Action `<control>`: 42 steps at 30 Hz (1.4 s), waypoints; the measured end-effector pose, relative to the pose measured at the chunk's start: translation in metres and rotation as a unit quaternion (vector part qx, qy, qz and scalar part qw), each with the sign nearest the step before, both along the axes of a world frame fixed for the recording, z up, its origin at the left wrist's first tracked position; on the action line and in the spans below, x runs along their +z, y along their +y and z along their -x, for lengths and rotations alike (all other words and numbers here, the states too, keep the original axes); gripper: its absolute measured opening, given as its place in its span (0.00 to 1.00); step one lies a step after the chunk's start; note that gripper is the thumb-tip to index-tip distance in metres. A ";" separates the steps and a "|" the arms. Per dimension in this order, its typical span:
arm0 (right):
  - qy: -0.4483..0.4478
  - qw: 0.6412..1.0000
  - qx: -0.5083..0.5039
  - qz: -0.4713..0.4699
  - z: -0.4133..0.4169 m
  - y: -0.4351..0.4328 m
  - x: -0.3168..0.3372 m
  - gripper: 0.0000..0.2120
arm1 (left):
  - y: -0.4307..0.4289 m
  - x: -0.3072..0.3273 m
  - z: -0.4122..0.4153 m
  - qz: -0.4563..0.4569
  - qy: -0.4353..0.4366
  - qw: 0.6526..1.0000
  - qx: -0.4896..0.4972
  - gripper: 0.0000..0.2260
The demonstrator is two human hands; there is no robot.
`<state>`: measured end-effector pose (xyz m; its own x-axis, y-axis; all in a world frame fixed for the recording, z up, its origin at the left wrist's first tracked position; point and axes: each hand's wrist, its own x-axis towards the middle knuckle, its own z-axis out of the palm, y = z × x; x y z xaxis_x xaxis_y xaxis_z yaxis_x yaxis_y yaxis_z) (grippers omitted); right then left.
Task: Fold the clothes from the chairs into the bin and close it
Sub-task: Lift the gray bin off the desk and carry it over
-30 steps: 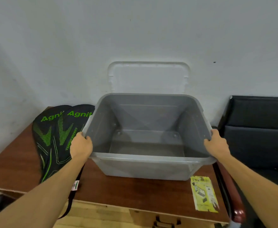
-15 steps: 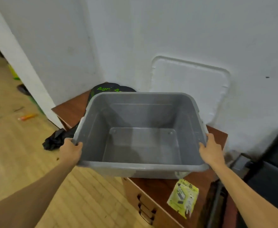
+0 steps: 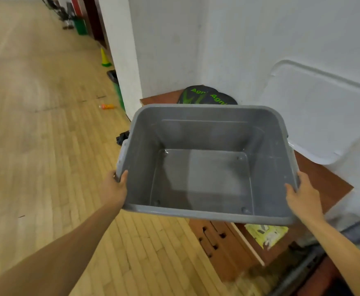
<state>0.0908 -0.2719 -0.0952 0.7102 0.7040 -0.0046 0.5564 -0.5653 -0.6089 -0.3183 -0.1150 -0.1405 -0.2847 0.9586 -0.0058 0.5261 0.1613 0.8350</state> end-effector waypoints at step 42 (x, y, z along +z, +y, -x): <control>0.067 0.923 0.327 0.191 0.070 -0.233 -0.293 0.22 | -0.532 -0.240 0.052 0.272 0.096 0.877 0.383 0.18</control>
<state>0.0211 -0.5054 -0.3882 0.1090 0.9105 -0.3988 0.7892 -0.3232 -0.5222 -0.3705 -0.6468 -0.3809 -0.8904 0.3557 -0.2841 0.2122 0.8764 0.4323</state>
